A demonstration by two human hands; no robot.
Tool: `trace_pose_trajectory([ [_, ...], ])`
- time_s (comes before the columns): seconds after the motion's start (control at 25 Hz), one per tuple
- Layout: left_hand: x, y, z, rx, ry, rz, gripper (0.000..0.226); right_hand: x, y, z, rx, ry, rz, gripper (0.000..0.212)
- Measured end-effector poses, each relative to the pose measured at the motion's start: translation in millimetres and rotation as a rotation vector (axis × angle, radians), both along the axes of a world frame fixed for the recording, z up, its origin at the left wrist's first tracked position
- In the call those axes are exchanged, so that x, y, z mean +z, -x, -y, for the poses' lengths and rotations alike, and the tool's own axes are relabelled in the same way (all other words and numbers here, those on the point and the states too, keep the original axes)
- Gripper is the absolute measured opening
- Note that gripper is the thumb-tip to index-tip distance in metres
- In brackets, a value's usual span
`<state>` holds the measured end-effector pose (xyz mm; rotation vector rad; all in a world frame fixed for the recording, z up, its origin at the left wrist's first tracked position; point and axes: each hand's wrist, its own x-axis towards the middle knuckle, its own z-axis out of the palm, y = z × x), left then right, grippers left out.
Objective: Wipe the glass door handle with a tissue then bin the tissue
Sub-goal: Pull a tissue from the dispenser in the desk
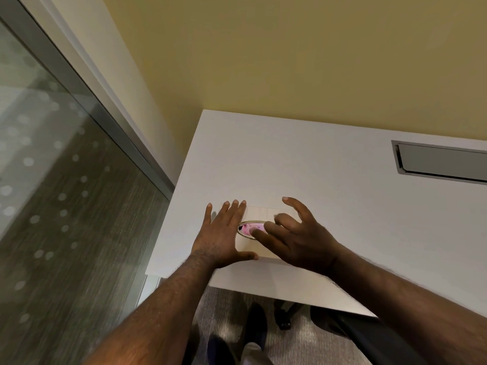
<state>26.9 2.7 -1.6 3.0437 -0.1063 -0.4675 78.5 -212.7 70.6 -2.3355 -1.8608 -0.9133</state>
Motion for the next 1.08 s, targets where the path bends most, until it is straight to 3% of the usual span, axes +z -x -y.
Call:
trace_pose_trajectory([
  [0.28,10.0,-1.3,-0.2,-0.025,-0.001,-0.055,0.121,28.5,6.2,-2.3,-0.073,-0.169,0.026,0.029],
  [0.6,41.1,48.3,-1.2,0.131,0.066,0.06,0.107,51.5,34.4,-18.1,-0.101,-0.203,0.118,0.029],
  [0.76,68.7,93.7,3.3,0.191,0.223,0.137,0.103,63.3,75.9,-46.5,-0.099,-0.186,0.061,0.048],
  [0.84,80.3,123.1,4.1,0.241,0.292,0.181,0.086,71.4,103.1,-60.7,-0.122,-0.163,-0.009,0.07],
  [0.92,91.1,157.8,0.2,0.305,0.324,0.219,0.063,81.5,137.0,-75.7,-0.159,-0.189,-0.085,0.079],
  [1.08,103.0,231.6,-10.7,0.423,0.366,0.284,0.043,96.2,203.4,-100.2,-0.184,-0.195,-0.238,0.065],
])
